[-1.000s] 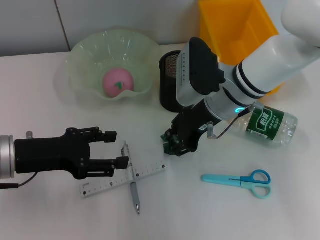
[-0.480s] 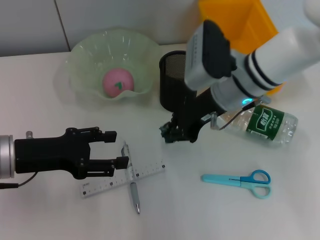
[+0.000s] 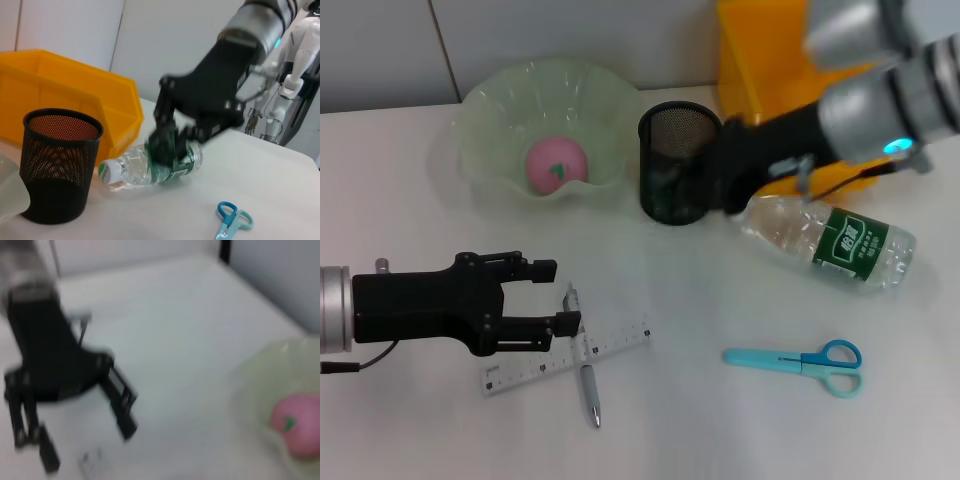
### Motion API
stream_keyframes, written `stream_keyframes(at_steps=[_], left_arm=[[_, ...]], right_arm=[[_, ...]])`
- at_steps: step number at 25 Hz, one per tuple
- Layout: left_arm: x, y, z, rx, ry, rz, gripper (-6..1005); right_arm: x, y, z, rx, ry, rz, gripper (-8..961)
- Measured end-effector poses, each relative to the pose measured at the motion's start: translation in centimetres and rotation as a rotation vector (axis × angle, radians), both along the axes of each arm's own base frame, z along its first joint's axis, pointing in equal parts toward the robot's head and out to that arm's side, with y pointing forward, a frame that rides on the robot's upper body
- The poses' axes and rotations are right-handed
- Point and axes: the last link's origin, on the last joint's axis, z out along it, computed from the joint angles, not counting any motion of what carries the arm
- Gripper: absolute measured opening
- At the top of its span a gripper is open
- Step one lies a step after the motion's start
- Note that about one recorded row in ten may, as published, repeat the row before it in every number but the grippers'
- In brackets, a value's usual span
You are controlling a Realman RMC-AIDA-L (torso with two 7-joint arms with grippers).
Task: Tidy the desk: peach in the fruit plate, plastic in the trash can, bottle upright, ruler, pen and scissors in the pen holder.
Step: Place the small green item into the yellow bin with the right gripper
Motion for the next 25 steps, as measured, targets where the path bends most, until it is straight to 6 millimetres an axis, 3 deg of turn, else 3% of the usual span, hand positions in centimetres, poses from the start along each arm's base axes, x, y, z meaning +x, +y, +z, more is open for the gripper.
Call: stream_keyframes(at_steps=[1, 3, 5, 6, 7, 9, 11, 17, 25], left_arm=[[0.0, 0.0, 0.0, -0.001, -0.001, -0.001, 799], [0.0, 0.0, 0.0, -0.002, -0.001, -0.001, 800], [0.0, 0.0, 0.0, -0.003, 0.000, -0.002, 800], [0.0, 0.0, 0.0, -0.003, 0.001, -0.003, 800], [0.0, 0.0, 0.0, -0.003, 0.001, -0.003, 800], [0.0, 0.0, -0.1, -0.003, 0.003, -0.003, 800], [0.1, 0.0, -0.1, -0.002, 0.003, -0.005, 800], [0.4, 0.2, -0.2, -0.008, 0.007, -0.017, 799], [0.8, 0.3, -0.4, -0.028, 0.016, -0.023, 799]], right_arm=[[0.3, 0.1, 2.1, 0.075, 0.084, -0.011, 166], [0.4, 0.1, 2.9, 0.105, 0.118, -0.011, 167], [1.2, 0.2, 5.3, 0.209, 0.215, -0.017, 169], [2.3, 0.4, 7.6, 0.325, 0.321, -0.034, 169], [2.3, 0.4, 7.6, 0.325, 0.321, -0.034, 170], [3.5, 0.5, 9.5, 0.433, 0.413, -0.057, 171], [5.7, 0.6, 11.4, 0.577, 0.495, -0.098, 172], [9.0, 1.6, 11.9, 0.712, 0.462, -0.226, 176], [11.2, 4.2, 9.0, 0.662, 0.324, -0.348, 181]])
